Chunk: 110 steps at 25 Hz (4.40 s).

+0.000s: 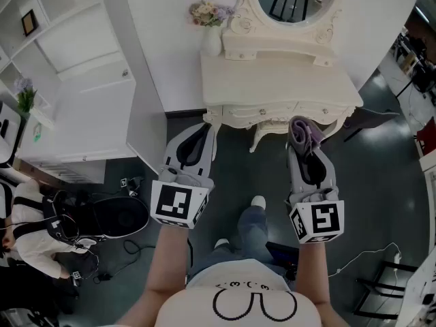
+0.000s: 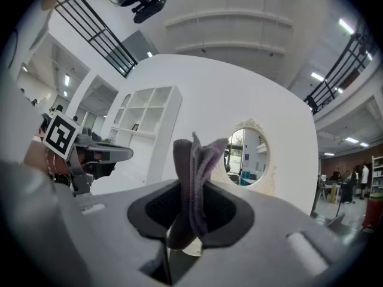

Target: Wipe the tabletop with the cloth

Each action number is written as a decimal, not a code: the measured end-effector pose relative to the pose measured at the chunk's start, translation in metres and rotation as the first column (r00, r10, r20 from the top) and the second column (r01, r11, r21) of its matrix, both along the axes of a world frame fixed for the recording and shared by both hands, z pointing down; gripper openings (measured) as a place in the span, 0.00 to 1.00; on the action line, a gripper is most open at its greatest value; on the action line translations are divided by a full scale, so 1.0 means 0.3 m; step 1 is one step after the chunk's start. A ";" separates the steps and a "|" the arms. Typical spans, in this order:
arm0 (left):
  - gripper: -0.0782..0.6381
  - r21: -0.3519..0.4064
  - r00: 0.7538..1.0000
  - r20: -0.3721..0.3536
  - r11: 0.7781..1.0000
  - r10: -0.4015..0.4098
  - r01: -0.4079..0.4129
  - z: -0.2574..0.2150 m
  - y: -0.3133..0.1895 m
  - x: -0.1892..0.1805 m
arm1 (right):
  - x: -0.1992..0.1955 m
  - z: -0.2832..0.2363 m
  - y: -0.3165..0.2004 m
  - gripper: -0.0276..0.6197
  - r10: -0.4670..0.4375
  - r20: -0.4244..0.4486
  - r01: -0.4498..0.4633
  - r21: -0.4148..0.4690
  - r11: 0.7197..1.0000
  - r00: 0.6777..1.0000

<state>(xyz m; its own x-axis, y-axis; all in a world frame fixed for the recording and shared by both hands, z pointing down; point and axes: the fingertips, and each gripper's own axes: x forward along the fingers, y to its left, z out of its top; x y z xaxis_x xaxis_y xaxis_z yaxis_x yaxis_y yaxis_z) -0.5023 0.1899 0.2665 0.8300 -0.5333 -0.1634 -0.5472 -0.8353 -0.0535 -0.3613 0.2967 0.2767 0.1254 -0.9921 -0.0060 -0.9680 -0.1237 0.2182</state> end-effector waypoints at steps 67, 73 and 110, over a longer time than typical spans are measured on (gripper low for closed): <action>0.10 -0.312 0.957 0.131 0.905 -0.260 0.289 0.447 -1.596 0.479 | 0.357 0.690 -1.914 0.19 -0.263 0.533 0.535 -0.457 0.710 0.804; 0.10 -0.342 0.955 0.146 0.893 -0.257 0.292 0.527 -1.660 0.470 | 0.270 0.877 -2.031 0.19 -0.148 0.627 0.565 -0.542 0.622 0.764; 0.10 -0.385 0.921 0.195 0.837 -0.337 0.388 0.610 -1.607 0.699 | 0.534 1.150 -2.032 0.19 0.229 0.648 0.506 -0.730 0.460 0.726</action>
<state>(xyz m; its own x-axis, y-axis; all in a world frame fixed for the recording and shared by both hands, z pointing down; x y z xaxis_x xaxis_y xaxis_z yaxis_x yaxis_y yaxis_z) -0.2925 -0.2921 0.4495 0.5628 -0.7970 0.2194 -0.8265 -0.5378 0.1665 -0.2010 -0.3128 0.6215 -0.4079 -0.4326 0.8040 -0.8673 -0.0915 -0.4892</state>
